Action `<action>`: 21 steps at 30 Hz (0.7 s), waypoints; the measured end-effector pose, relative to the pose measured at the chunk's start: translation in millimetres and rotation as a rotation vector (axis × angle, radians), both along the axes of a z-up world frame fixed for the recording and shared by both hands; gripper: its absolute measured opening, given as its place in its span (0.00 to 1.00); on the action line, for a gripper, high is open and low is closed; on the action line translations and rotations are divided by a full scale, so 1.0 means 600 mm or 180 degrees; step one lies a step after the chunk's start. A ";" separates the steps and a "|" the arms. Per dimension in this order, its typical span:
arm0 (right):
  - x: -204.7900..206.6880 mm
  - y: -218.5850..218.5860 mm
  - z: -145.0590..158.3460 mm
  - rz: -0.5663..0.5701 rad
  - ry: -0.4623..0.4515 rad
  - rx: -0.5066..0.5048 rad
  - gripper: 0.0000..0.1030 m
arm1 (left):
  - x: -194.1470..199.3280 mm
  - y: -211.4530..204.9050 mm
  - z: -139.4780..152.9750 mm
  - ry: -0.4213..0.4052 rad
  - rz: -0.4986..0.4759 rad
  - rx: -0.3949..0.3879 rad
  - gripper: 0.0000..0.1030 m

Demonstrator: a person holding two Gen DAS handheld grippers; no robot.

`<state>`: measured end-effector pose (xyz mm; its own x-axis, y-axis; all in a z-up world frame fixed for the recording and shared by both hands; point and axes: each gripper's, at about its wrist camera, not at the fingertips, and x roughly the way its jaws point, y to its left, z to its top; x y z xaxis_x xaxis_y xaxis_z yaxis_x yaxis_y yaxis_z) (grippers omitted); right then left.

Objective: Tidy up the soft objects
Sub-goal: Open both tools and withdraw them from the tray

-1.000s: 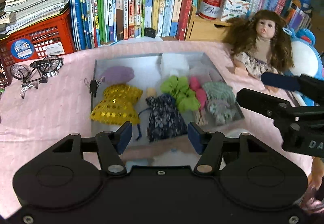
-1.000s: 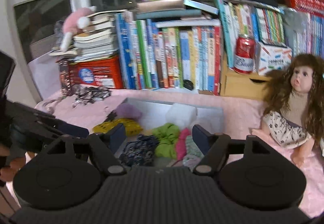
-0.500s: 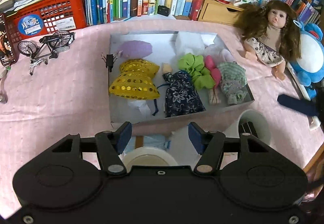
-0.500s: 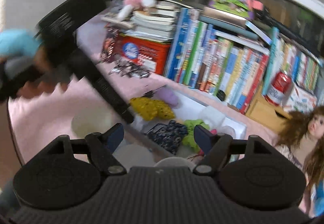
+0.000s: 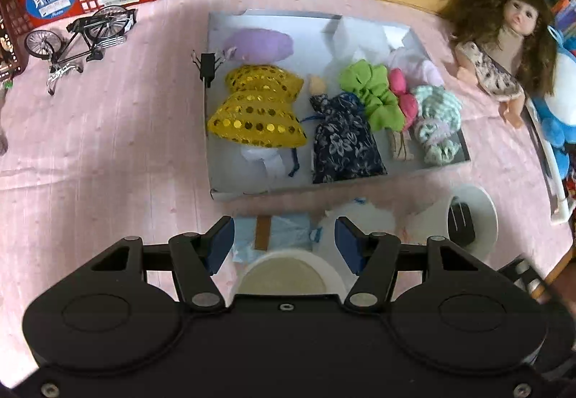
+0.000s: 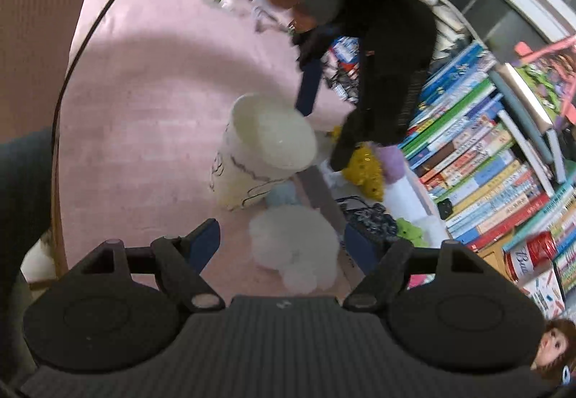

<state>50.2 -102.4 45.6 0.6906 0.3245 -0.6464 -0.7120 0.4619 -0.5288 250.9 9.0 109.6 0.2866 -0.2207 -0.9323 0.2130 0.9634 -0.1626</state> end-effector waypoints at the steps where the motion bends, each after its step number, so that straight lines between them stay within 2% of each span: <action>1: 0.004 0.006 -0.007 0.0024 0.0015 -0.0054 0.82 | 0.004 0.000 0.000 0.0003 -0.0001 -0.0001 0.58; 5: 0.026 0.024 -0.029 0.0091 0.0071 -0.0235 0.82 | 0.019 -0.002 -0.004 0.0035 -0.0029 -0.0022 0.58; 11: 0.069 0.036 -0.045 0.0060 0.0256 -0.0338 0.82 | 0.042 -0.009 -0.034 0.0265 -0.0056 0.0048 0.57; 17: 0.111 0.033 -0.055 -0.0113 0.0565 -0.0312 0.87 | 0.061 -0.016 -0.057 0.0423 -0.0106 0.0082 0.57; 21: 0.111 0.028 -0.067 -0.0151 0.0531 -0.0239 0.86 | 0.069 -0.021 -0.074 0.0560 -0.0144 0.0115 0.57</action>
